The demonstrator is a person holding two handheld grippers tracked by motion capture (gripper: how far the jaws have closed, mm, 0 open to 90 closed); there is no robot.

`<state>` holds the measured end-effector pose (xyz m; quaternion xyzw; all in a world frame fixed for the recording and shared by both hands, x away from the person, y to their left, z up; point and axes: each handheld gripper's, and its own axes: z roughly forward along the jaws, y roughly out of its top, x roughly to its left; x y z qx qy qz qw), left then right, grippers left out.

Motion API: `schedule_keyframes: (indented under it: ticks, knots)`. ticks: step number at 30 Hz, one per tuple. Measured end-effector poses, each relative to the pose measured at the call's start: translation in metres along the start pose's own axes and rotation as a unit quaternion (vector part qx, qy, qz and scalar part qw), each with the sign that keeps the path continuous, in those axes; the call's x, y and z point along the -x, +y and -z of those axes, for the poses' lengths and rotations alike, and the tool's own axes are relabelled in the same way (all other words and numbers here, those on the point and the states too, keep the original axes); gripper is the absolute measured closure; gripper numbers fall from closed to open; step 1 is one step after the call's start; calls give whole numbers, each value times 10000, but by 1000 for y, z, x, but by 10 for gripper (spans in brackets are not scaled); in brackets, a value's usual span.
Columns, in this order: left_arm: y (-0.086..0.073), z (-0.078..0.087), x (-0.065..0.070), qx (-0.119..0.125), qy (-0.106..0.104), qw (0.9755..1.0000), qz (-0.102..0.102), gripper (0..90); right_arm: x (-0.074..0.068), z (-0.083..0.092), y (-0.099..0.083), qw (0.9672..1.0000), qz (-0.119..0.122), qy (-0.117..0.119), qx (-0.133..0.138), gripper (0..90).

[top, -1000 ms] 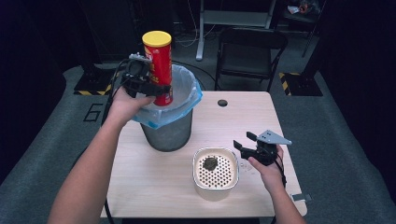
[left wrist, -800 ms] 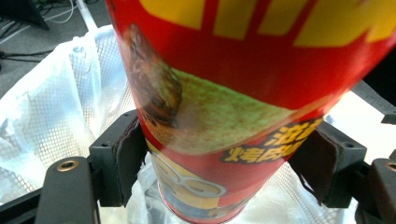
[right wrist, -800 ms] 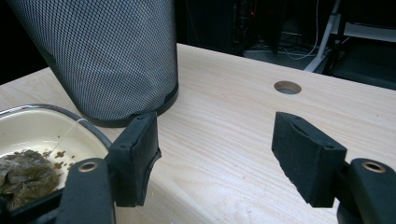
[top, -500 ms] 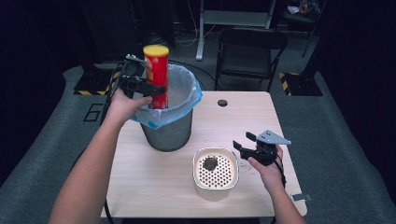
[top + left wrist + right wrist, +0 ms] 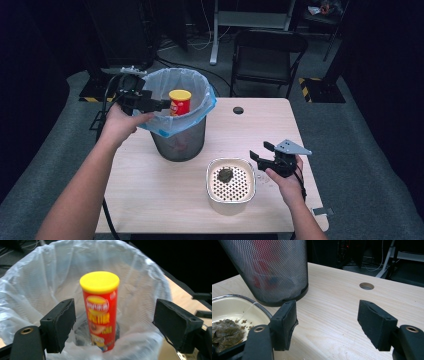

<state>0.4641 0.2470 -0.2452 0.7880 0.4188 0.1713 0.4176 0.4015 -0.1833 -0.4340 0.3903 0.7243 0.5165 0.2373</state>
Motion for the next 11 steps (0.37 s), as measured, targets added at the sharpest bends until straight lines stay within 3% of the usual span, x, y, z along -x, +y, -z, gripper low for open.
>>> schedule_keyframes:
  ticks: [11]
  knots:
    - [-23,31,20,136,-384,9988,-269,197,2,2,0,10000,-15,-10,13,314]
